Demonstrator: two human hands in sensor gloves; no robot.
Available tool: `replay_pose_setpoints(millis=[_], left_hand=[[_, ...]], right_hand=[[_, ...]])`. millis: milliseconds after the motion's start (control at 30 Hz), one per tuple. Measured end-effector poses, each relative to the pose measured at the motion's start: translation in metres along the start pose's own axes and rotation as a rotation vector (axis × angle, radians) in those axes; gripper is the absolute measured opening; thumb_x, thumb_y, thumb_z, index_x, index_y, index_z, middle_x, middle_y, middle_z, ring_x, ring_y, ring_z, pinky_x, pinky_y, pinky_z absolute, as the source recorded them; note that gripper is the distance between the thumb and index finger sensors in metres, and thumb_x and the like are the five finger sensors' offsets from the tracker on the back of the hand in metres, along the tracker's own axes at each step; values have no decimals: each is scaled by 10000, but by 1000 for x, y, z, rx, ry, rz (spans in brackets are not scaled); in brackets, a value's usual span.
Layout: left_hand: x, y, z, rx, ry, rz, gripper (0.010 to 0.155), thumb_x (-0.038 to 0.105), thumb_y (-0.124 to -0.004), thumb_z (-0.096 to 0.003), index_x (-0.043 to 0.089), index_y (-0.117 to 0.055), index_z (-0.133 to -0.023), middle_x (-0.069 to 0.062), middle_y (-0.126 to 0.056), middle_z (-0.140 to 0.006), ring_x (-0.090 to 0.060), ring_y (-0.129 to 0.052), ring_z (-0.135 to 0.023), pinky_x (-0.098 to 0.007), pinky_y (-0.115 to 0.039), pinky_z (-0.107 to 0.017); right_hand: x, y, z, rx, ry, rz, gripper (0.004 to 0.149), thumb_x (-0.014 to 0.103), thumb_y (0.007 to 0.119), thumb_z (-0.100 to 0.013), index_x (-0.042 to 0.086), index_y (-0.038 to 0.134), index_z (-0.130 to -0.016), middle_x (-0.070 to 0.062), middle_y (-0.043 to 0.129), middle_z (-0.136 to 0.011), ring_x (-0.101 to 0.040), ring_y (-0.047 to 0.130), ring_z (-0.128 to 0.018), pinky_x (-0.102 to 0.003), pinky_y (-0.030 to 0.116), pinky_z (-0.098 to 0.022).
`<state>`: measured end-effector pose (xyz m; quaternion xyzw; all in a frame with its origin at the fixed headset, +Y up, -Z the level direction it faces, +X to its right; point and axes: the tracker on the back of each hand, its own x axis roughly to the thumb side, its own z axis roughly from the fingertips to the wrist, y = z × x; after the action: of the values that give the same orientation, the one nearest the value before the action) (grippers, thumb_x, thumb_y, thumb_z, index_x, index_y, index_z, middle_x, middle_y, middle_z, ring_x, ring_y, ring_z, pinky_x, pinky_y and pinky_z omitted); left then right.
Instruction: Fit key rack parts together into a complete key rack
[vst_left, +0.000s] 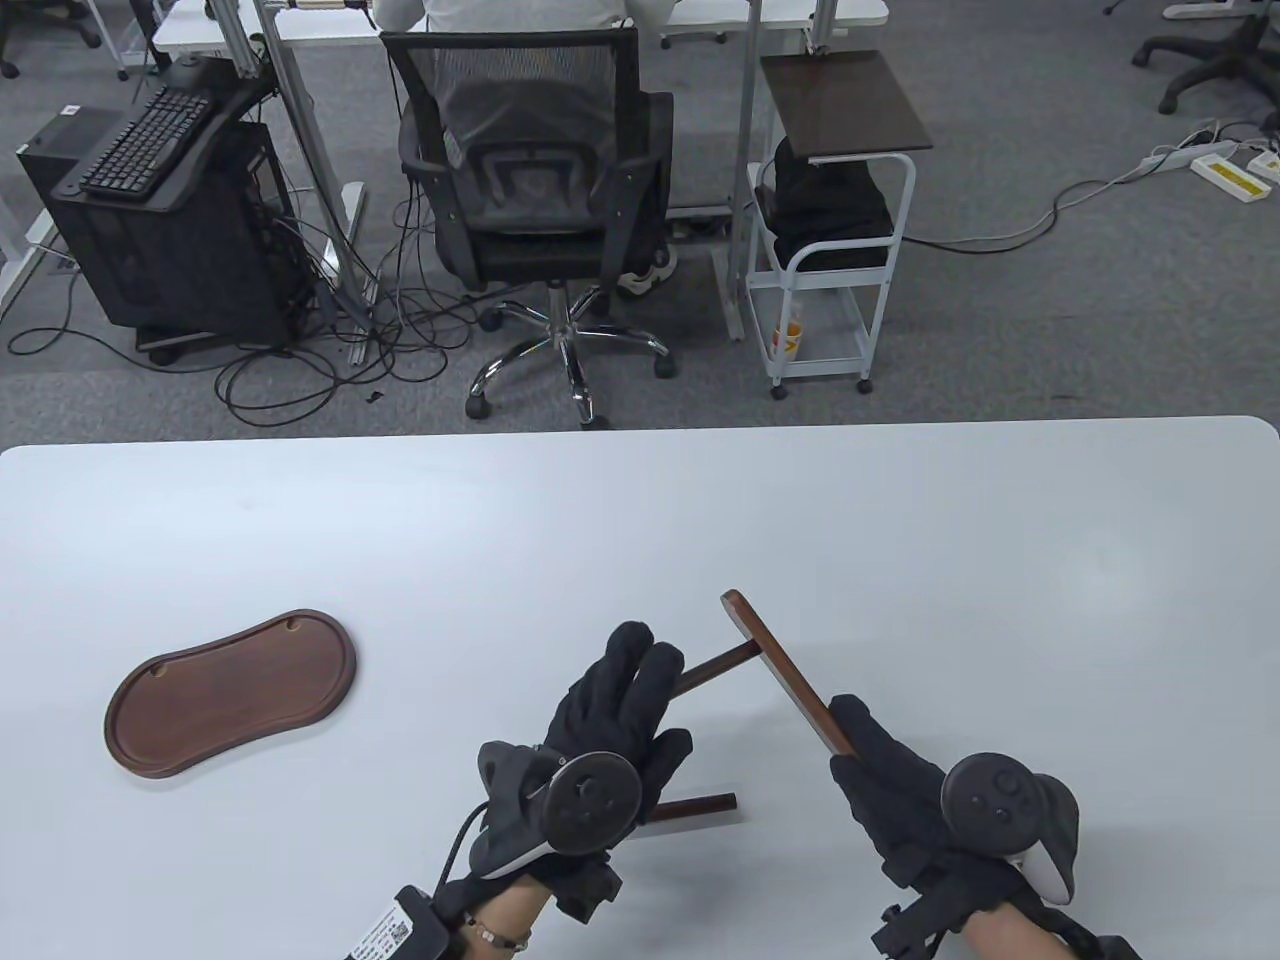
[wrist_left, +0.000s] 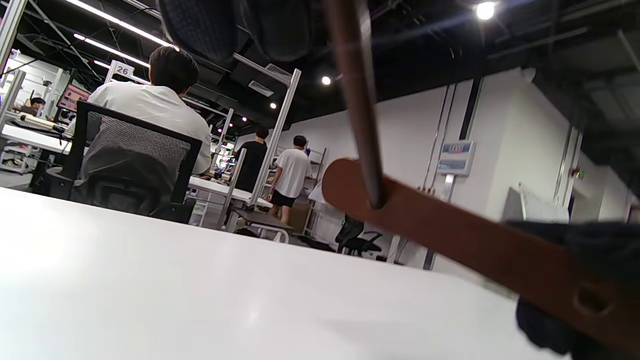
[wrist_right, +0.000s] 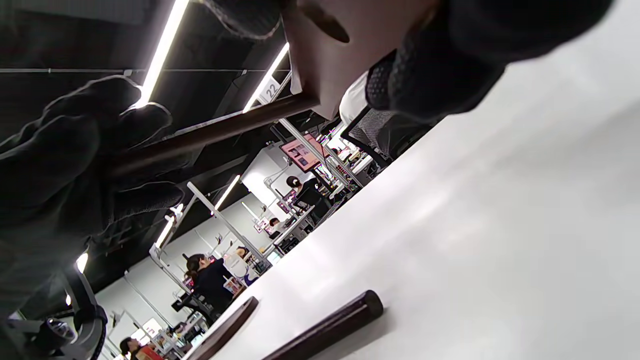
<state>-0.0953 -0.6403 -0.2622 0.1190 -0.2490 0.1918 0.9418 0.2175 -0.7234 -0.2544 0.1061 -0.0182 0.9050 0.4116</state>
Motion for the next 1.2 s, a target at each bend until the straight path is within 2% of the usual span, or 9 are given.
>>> replay_pose_setpoints(millis=[100, 233, 467, 700, 800, 867, 1033, 1200], left_hand=[[-3, 9, 2, 33, 7, 76, 741, 512, -568, -578, 253, -178, -1152, -171, -182, -1246, -385, -516, -1149, -626, -594, -775], [-14, 12, 5, 36, 50, 79, 758, 518, -571, -578, 227, -171, -1153, -197, -201, -1241, -381, -507, -1151, -626, -588, -775], [-31, -4, 10, -68, 169, 51, 787, 527, -591, -575, 130, -234, -1154, -225, -302, -1233, -412, -569, -1111, -626, -617, -745], [-51, -39, 21, -400, 250, -71, 750, 553, -666, -539, 176, -434, -1144, -164, -551, -1206, -387, -706, -1051, -599, -671, -715], [-55, -53, 25, -579, 249, -147, 770, 574, -689, -519, 187, -453, -1142, -147, -570, -1204, -378, -708, -1052, -593, -674, -718], [-56, -62, 28, -649, 241, -206, 791, 586, -708, -498, 202, -457, -1143, -136, -570, -1210, -380, -703, -1058, -602, -671, -717], [-53, -79, 29, -749, 218, -346, 804, 596, -736, -475, 232, -466, -1139, -116, -528, -1224, -361, -661, -1083, -595, -652, -739], [-53, -86, 30, -779, 228, -378, 776, 575, -756, -470, 240, -504, -1123, -98, -565, -1200, -339, -688, -1060, -580, -670, -733]], right_hand=[[-3, -1, 0, -6, 12, -5, 608, 421, 595, -598, 105, 538, -1115, -236, 863, -841, -381, 930, -427, -401, 837, -209], [-7, -2, -1, -6, 36, -37, 607, 418, 593, -599, 103, 535, -1115, -238, 861, -842, -384, 930, -429, -404, 837, -211], [-10, -5, -1, -23, 55, -63, 609, 412, 589, -600, 91, 526, -1115, -244, 858, -844, -388, 930, -432, -408, 839, -212], [-12, -6, -1, -21, 72, -84, 609, 409, 588, -602, 86, 525, -1114, -243, 856, -847, -392, 930, -434, -411, 840, -214], [-12, -6, -1, -15, 76, -82, 610, 409, 588, -602, 85, 526, -1114, -249, 856, -846, -393, 930, -435, -412, 839, -215], [-12, -5, 0, -12, 79, -82, 611, 409, 588, -601, 84, 525, -1114, -246, 856, -847, -392, 929, -436, -413, 839, -216], [-12, -5, 0, -1, 81, -87, 610, 408, 588, -601, 84, 524, -1114, -248, 853, -849, -395, 928, -438, -415, 838, -218], [-13, -5, 0, 5, 91, -95, 609, 407, 588, -602, 84, 524, -1114, -248, 852, -849, -396, 927, -439, -415, 838, -219]])
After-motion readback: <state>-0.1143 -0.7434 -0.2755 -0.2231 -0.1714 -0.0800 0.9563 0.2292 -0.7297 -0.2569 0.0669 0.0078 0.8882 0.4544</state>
